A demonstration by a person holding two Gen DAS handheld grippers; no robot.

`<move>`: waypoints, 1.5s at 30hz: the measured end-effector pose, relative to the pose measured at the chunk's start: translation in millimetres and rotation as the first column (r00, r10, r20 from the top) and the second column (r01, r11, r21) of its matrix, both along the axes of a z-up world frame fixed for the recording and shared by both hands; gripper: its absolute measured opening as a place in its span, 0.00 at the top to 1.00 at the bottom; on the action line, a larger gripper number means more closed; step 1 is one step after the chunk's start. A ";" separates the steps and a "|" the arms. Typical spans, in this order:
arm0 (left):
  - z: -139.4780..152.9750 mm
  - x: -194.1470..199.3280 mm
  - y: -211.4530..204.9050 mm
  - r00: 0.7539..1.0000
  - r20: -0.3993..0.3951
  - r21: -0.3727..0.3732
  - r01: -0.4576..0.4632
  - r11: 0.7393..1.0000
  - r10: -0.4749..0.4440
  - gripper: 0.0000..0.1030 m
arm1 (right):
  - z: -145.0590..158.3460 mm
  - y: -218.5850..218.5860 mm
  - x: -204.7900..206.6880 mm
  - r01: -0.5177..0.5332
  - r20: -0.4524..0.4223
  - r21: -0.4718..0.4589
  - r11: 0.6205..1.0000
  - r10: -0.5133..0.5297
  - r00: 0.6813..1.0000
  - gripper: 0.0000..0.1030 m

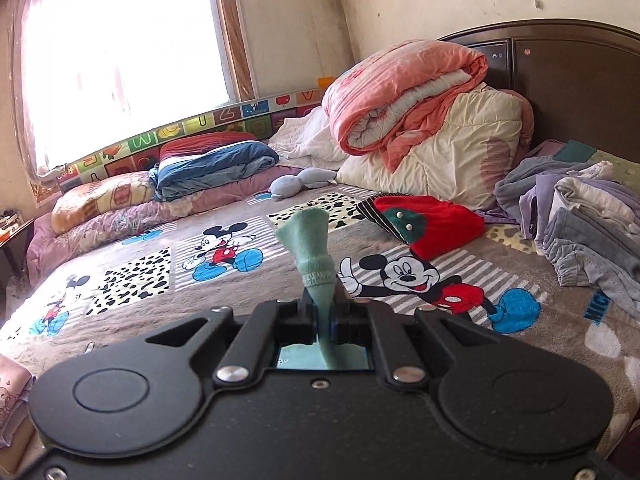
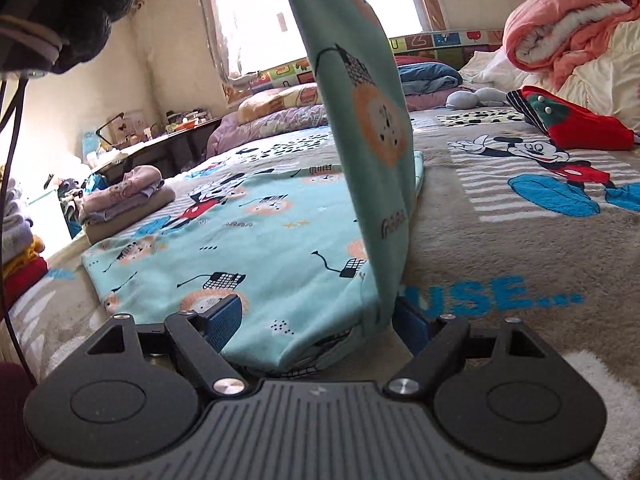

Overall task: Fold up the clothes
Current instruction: 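Lift the held side edge with the left gripper and fold it over the body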

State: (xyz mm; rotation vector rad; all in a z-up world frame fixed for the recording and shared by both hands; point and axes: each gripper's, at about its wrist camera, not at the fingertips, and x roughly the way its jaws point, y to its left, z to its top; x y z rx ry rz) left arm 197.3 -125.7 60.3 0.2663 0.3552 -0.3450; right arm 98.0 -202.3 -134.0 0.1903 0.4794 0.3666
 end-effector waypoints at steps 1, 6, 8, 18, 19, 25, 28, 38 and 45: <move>0.8 -0.6 4.4 1.000 0.002 -0.001 -0.004 1.000 0.004 0.96 | -1.5 5.8 -1.3 0.000 0.000 -0.021 1.000 0.000 1.000 0.20; 1.9 -4.0 28.6 1.000 0.006 -0.015 -0.028 1.000 0.028 0.96 | -3.2 11.1 -0.4 0.038 0.005 -0.047 0.998 -0.038 0.999 0.21; 1.5 -4.4 36.9 0.999 0.004 -0.020 -0.035 0.999 0.035 0.96 | -5.9 9.5 4.9 0.055 -0.002 -0.054 0.997 -0.055 0.998 0.21; -4.2 -5.7 88.3 0.994 -0.002 -0.071 -0.111 0.991 0.112 0.96 | -16.2 13.7 6.1 0.097 -0.001 -0.148 0.984 -0.098 0.995 0.30; -5.0 -6.3 93.9 0.993 -0.003 -0.076 -0.118 0.990 0.118 0.96 | -16.1 14.1 5.3 0.100 0.004 -0.151 0.983 -0.100 0.995 0.31; -14.1 -7.0 126.2 0.986 -0.021 -0.118 -0.165 0.979 0.163 0.96 | -12.6 14.1 -3.2 0.133 0.055 -0.152 0.979 -0.126 0.991 0.32; -18.9 -6.4 141.1 0.983 -0.034 -0.148 -0.182 0.972 0.179 0.96 | -18.9 22.6 -2.7 0.121 0.051 -0.213 0.970 -0.112 0.992 0.31; -33.3 9.5 176.3 0.984 -0.038 -0.210 -0.180 0.961 0.176 0.96 | -16.0 51.4 -17.6 0.128 0.186 -0.428 0.894 -0.052 0.981 0.31; -59.8 8.5 205.6 0.977 -0.051 -0.294 -0.214 0.931 0.209 0.96 | -16.4 62.7 -22.7 0.135 0.238 -0.533 0.835 -0.006 0.971 0.32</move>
